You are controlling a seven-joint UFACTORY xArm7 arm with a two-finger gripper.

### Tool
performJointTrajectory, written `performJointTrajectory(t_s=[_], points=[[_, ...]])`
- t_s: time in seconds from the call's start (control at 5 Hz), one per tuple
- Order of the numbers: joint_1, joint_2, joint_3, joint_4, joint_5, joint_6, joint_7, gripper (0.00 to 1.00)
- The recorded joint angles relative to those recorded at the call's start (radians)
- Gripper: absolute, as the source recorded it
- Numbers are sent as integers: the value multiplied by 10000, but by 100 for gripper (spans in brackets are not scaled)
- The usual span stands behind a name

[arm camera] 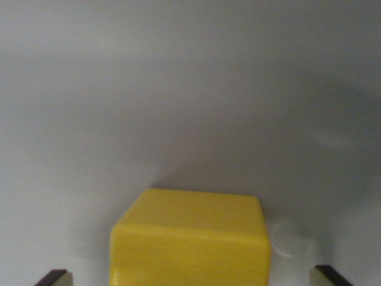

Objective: Pick yellow cube

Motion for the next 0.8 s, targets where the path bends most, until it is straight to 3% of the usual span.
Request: performJointTrajectory(t_s=[0.2,0.4,0.8], points=[[0,0,0,0,0,0,0,0],[0,0,0,0,0,0,0,100],[0,-4,0,9,0,13,1,100]])
